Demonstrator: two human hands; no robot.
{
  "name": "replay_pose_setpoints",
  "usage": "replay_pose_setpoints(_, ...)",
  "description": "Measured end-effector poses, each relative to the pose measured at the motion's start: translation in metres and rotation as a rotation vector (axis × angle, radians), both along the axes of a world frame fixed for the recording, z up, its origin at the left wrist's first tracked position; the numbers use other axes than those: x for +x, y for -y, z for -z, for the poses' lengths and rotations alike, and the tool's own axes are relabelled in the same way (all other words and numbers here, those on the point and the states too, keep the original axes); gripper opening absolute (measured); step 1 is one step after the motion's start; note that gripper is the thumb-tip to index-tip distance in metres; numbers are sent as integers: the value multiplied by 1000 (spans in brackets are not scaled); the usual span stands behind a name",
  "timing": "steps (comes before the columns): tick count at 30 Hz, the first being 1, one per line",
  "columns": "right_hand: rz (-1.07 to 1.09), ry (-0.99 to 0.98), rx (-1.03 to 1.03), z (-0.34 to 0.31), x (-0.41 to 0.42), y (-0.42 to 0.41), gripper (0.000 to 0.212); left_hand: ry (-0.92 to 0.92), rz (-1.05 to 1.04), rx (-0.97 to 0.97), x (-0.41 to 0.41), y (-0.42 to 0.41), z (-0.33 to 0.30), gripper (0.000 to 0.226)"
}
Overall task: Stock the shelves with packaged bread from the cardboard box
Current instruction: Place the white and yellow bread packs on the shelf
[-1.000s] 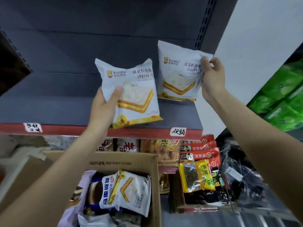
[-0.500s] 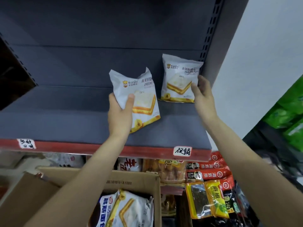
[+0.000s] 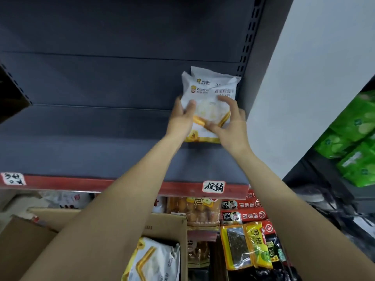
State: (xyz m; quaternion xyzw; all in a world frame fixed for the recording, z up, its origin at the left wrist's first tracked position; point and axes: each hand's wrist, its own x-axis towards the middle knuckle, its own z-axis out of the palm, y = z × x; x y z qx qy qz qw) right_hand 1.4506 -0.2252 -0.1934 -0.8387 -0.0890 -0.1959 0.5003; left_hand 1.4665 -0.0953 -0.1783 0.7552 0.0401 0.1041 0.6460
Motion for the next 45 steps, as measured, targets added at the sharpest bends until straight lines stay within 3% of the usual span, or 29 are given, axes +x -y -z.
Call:
replay_pose_setpoints(4, 182, -131, 72, 11, 26, -12, 68, -141, 61, 194, 22, 18, -20, 62)
replay_pose_setpoints(7, 199, -190, -38, 21, 12, -18, 70, -83, 33, 286, 8, 11, -15, 65)
replay_pose_setpoints(10, 144, -54, -75, 24, -39, -21, 62, 32, 9, 294, -27, -8, -5, 56)
replay_pose_setpoints(16, -15, 10, -118, 29, -181, -37, 26, 318, -71, 370, -162, -76, 25, 21)
replay_pose_setpoints(19, -90, -152, -95, 53, -239, -61, 18, 326, -103, 464, -222, -121, 66, 25)
replay_pose_setpoints(23, -178, -415, -229, 117, -281, -105, 13, 96, -44, 738, -266, -179, 136, 32)
replay_pose_setpoints(27, -203, -646, -437, 191, -295, -140, 25, -363, 278, 1008, -276, -221, 194, 35)
replay_pose_setpoints(30, -145, -772, -497, 234, -287, -157, 37, -649, 506, 1082, -283, -238, 227, 56)
replay_pose_setpoints(33, 17, -849, -494, 263, -263, -166, 45, -690, 670, 1142, -291, -245, 257, 75)
replay_pose_setpoints(37, -45, -827, -782, 288, -230, -165, 71, -648, 825, 1386, -301, -245, 292, 84)
replay_pose_setpoints(42, -125, -928, -884, 296, -190, -156, 105, -528, 838, 1490, -304, -251, 315, 70)
replay_pose_setpoints(45, -238, -1006, -1099, 285, -180, -146, 114, -454, 823, 1470, -305, -255, 320, 56)
